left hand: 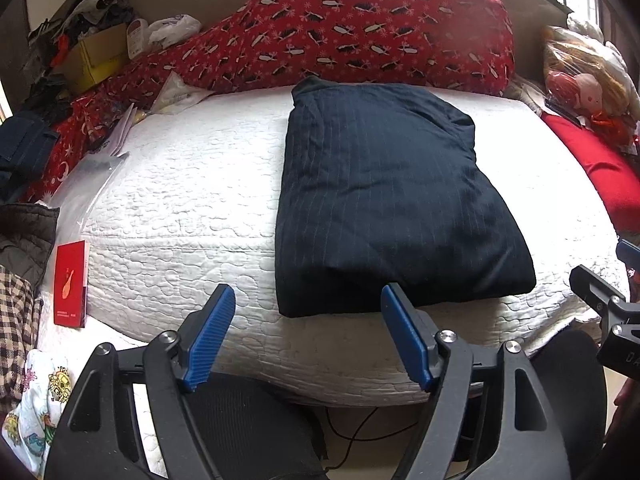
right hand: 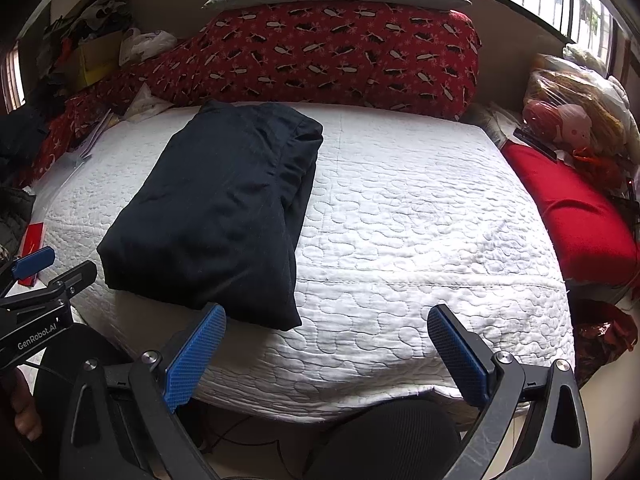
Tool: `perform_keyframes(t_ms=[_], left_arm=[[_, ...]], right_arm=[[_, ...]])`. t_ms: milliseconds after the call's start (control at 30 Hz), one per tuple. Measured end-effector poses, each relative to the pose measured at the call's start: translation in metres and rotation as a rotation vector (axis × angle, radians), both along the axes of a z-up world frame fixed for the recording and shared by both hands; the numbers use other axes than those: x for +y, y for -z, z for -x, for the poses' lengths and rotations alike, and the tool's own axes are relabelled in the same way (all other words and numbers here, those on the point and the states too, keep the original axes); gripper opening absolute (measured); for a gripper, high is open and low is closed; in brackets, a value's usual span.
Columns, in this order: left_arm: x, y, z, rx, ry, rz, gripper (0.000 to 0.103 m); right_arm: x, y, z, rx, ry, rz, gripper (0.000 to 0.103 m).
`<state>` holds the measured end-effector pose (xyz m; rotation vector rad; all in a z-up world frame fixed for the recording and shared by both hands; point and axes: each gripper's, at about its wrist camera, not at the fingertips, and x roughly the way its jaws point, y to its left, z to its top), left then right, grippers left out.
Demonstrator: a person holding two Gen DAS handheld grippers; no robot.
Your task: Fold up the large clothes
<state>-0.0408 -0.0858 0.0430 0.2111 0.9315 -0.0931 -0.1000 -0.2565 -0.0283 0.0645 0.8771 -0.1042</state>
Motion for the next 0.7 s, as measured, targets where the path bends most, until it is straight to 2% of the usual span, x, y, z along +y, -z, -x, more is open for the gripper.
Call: perform_keyframes(t_ms=[267, 400, 500, 600, 700], left_arm=[[-0.001, 0.0, -0.001, 0.016, 0.021, 0.005, 0.079], [0.005, -0.002, -0.003, 0.002, -0.012, 0.02, 0.08], [0.005, 0.0, -0.003, -0.007, -0.034, -0.008, 0.08], [0.001, -0.002, 0.001, -0.018, -0.008, -0.037, 0.08], [-0.005, -0.007, 0.006, -0.034, 0.037, -0.023, 0.08]], right_arm=[[0.001, -0.004, -0.004, -0.006, -0.016, 0.025, 0.101], [0.0, -0.006, -0.004, -0.009, -0.028, 0.032, 0.101], [0.001, -0.007, -0.005, -0.011, -0.033, 0.039, 0.101], [0.0, -0.01, -0.005, -0.022, -0.033, 0.039, 0.101], [-0.002, -0.011, -0.006, -0.027, -0.029, 0.044, 0.101]])
